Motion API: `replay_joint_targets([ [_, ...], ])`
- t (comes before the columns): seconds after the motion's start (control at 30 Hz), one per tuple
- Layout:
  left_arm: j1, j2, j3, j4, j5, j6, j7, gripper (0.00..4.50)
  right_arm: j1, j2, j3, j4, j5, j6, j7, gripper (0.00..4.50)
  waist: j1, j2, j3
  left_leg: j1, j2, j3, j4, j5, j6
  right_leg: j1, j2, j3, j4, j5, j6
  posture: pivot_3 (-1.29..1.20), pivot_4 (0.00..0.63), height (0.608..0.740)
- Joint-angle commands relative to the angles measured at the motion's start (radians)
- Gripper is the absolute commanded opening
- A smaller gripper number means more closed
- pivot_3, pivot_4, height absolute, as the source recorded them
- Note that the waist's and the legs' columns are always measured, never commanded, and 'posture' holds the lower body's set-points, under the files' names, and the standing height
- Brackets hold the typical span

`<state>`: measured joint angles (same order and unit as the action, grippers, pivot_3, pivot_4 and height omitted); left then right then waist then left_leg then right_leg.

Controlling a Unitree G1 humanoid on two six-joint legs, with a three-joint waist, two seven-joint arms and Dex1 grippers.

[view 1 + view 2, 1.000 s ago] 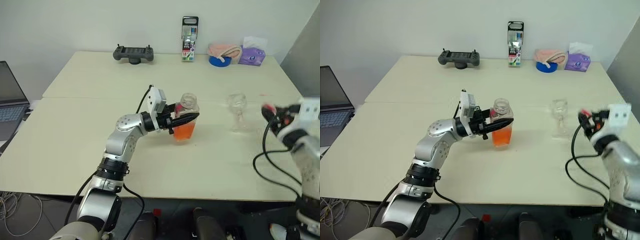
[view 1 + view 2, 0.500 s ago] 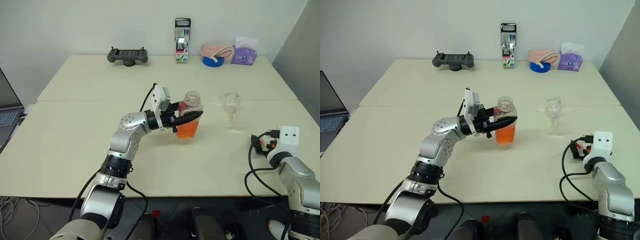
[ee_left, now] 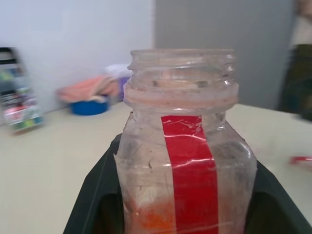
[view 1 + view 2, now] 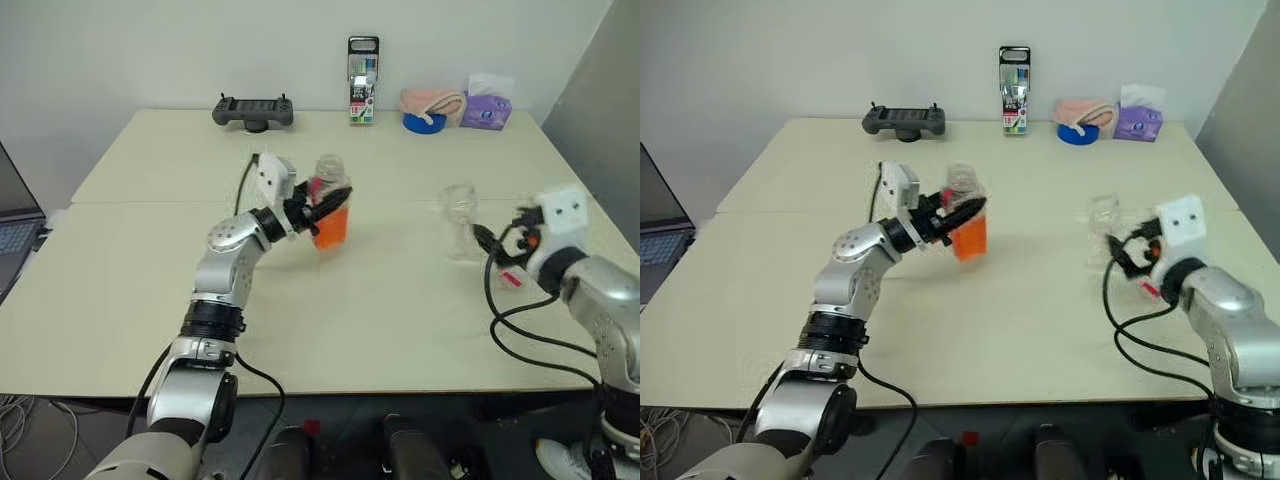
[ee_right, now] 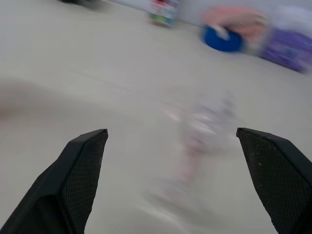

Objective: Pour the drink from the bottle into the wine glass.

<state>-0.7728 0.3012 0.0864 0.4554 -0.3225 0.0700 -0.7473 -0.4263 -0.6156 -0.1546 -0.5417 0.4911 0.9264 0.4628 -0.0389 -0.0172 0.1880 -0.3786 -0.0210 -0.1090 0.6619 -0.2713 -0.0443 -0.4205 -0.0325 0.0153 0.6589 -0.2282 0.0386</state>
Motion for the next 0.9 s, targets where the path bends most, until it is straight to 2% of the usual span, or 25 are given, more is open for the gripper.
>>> replay_joint_targets([
  [0.03, -0.054, 0.038, 0.072, 0.030, 0.037, -0.074, 0.126, 1.87, -0.069, 0.033, 0.095, -0.077, 0.139, 0.027, 0.119, 4.50, 0.005, -0.001, 0.000, -0.001, 0.000, -0.001, 0.000, 0.000, 0.000, 0.000, 0.000, -0.001, 0.000, 0.000, 0.000, 0.00, 0.150, 0.740],
  [0.17, -0.068, 0.109, 0.160, 0.122, 0.066, -0.125, 0.283, 1.87, -0.183, 0.230, 0.259, 0.021, 0.081, -0.039, 0.046, 4.50, 0.004, -0.001, 0.000, -0.001, -0.001, 0.000, 0.000, 0.000, 0.000, -0.001, -0.001, 0.000, -0.001, 0.000, 0.000, 0.00, 0.150, 0.740],
  [0.27, -0.038, 0.137, 0.169, 0.116, 0.079, -0.132, 0.308, 1.85, -0.231, 0.358, 0.360, 0.094, -0.001, -0.089, -0.026, 4.50, 0.007, -0.001, 0.000, -0.002, -0.002, 0.000, 0.000, 0.000, 0.000, -0.002, -0.003, 0.000, 0.000, 0.003, -0.004, 0.00, 0.150, 0.740],
  [0.43, 0.004, 0.145, 0.182, 0.096, 0.074, -0.121, 0.331, 1.85, -0.289, 0.490, 0.405, 0.201, -0.070, -0.160, -0.075, 4.50, 0.018, -0.002, 0.000, -0.003, -0.004, -0.001, 0.000, 0.000, -0.002, -0.002, -0.006, -0.001, -0.001, 0.004, -0.004, 0.00, 0.150, 0.740],
  [0.57, 0.026, 0.142, 0.187, 0.100, 0.072, -0.130, 0.346, 1.85, -0.306, 0.521, 0.403, 0.249, -0.107, -0.197, -0.081, 4.50, 0.016, -0.002, 0.000, -0.004, -0.004, -0.001, 0.000, 0.001, -0.004, -0.002, -0.006, -0.001, -0.002, 0.005, -0.003, 0.00, 0.150, 0.740],
  [0.83, 0.039, 0.134, 0.196, 0.176, 0.056, -0.163, 0.330, 1.84, -0.294, 0.486, 0.392, 0.251, -0.124, -0.201, -0.046, 4.50, 0.007, -0.002, 0.000, -0.003, -0.003, -0.001, 0.000, 0.000, -0.003, -0.003, -0.005, -0.001, 0.000, 0.005, -0.003, 0.00, 0.150, 0.740],
  [0.9, 0.045, 0.136, 0.194, 0.185, 0.058, -0.167, 0.329, 2.57, -0.285, 0.473, 0.389, 0.246, -0.126, -0.198, -0.043, 4.50, 0.007, -0.002, 0.000, -0.003, -0.003, -0.001, 0.000, 0.000, -0.003, -0.003, -0.005, -0.001, 0.000, 0.005, -0.003, 0.00, 0.150, 0.740],
])
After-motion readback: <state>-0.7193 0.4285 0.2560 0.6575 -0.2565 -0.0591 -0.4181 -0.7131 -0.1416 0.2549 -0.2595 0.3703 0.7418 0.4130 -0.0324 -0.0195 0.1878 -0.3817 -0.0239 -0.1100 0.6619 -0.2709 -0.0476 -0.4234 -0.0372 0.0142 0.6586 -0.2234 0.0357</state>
